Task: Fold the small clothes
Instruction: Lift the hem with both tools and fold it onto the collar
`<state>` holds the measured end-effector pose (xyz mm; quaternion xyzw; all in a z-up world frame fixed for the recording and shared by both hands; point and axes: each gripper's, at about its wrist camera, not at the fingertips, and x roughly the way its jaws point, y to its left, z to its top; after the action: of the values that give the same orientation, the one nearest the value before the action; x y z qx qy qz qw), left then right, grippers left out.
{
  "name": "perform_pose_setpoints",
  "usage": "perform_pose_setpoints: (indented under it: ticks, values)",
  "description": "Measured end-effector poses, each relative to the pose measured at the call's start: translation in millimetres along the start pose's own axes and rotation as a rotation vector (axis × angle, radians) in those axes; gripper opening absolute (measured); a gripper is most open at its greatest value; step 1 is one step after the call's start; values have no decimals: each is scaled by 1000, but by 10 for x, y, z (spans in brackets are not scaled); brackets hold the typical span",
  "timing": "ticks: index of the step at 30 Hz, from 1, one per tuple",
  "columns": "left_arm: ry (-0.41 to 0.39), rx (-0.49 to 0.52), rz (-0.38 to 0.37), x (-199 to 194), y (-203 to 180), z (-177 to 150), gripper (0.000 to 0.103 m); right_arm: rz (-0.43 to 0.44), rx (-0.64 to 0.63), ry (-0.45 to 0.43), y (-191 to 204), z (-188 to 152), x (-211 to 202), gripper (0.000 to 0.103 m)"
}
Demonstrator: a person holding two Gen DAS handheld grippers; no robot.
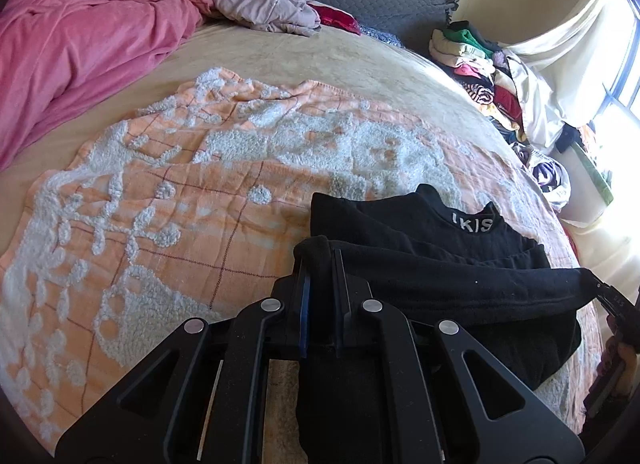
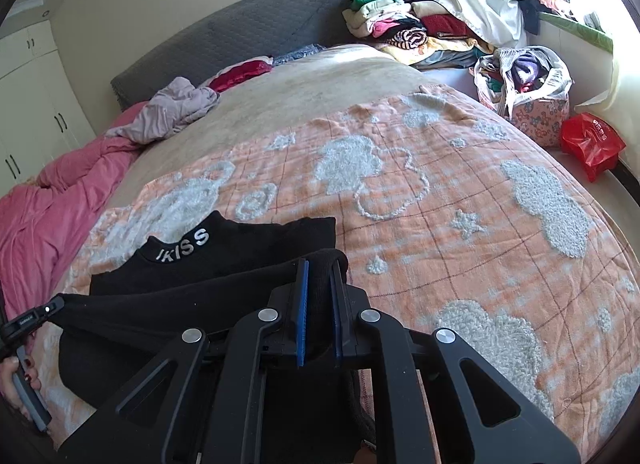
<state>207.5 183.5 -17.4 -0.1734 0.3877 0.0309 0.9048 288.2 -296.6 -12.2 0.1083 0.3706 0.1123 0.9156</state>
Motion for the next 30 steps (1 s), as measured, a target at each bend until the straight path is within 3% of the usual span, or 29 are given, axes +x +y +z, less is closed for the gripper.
perform_pose_setpoints:
  ticks: [2,4,5,8,13,16,19,20,24,27,30]
  values:
    - [9,3,20,45,0,-46,9,-18,-5,13,2,-17,34,22]
    - [13,0,31,16,6,-107,25,-38,-10,17,-6,-12,29,32]
    - [9,-2,26,-24,7,-133,28,-42,-8,15,-16,-10,8,42]
    - [-26,5,37,-219,-17,-220,31,-57,-2,-16,-52,8,-110,49]
    - [-79,36,55,-556,-108,-348,30,-62,-38,-87,-17,42,-406,49]
    - [-74,73,40,-661,-218,-422,29,-11,-107,-110,122,30,-584,47]
    - [-40,135,12,-673,-400,-509,18,32,-216,-113,344,-40,-698,29]
    - [-24,157,2,-638,-476,-543,14,61,-246,-101,411,-68,-708,27]
    - [30,240,-19,-500,-729,-646,14,169,-369,5,715,-241,-584,26]
    - [57,296,-13,-360,-888,-687,14,182,-449,123,889,-419,-375,26]
    - [60,355,17,-230,-995,-690,14,139,-490,209,951,-567,-175,26]
